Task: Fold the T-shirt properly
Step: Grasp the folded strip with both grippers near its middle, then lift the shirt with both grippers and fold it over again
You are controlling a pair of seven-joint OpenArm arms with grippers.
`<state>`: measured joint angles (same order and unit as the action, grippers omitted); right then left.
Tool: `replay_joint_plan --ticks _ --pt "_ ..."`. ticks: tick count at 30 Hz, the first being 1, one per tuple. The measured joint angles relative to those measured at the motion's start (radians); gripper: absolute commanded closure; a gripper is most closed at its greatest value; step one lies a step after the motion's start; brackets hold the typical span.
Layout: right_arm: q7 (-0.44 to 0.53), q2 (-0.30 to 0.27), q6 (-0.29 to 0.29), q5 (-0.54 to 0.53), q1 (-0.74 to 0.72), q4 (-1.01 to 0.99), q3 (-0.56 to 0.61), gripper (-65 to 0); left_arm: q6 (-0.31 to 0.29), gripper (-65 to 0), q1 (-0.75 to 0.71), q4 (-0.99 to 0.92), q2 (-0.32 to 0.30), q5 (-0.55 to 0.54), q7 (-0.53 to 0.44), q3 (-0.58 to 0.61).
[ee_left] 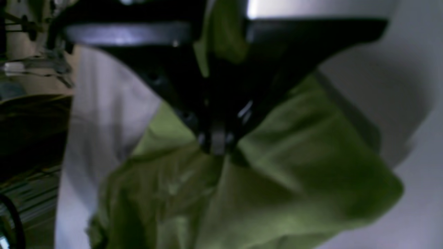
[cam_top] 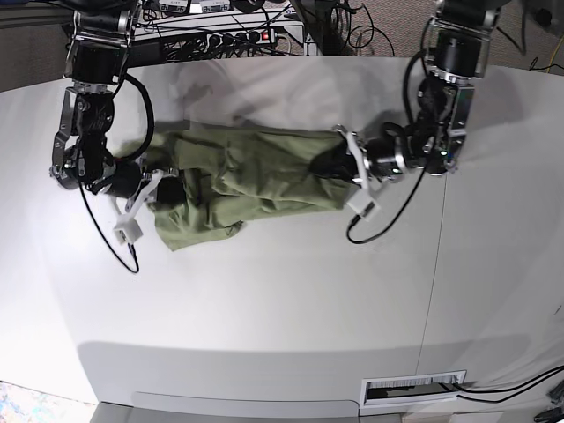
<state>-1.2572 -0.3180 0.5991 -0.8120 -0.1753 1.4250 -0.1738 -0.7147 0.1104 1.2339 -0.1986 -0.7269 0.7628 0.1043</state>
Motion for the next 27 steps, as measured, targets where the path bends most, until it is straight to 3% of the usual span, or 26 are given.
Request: replay_joint_plan --ticks 7,16,20,27 --pt "0.02 0.02 0.001 -0.002 -0.002 0.082 -0.001 0.0 0.003 0.0 -0.004 -0.004 0.083 -0.015 0.068 0.005" --pt "0.022 0.199 0.001 -0.016 -0.037 0.084 -0.001 0.0 0.011 0.0 0.0 -0.003 0.127 0.009 0.008 0.252" --pt "0.002 0.254 0.001 -0.022 -0.04 0.087 0.0 0.0 0.064 0.0 0.004 -0.002 0.121 0.029 -0.058 0.326" --pt "-0.035 0.243 0.0 -0.024 -0.04 0.087 0.046 0.0 0.085 0.0 0.033 -0.004 0.123 0.025 -0.021 0.345"
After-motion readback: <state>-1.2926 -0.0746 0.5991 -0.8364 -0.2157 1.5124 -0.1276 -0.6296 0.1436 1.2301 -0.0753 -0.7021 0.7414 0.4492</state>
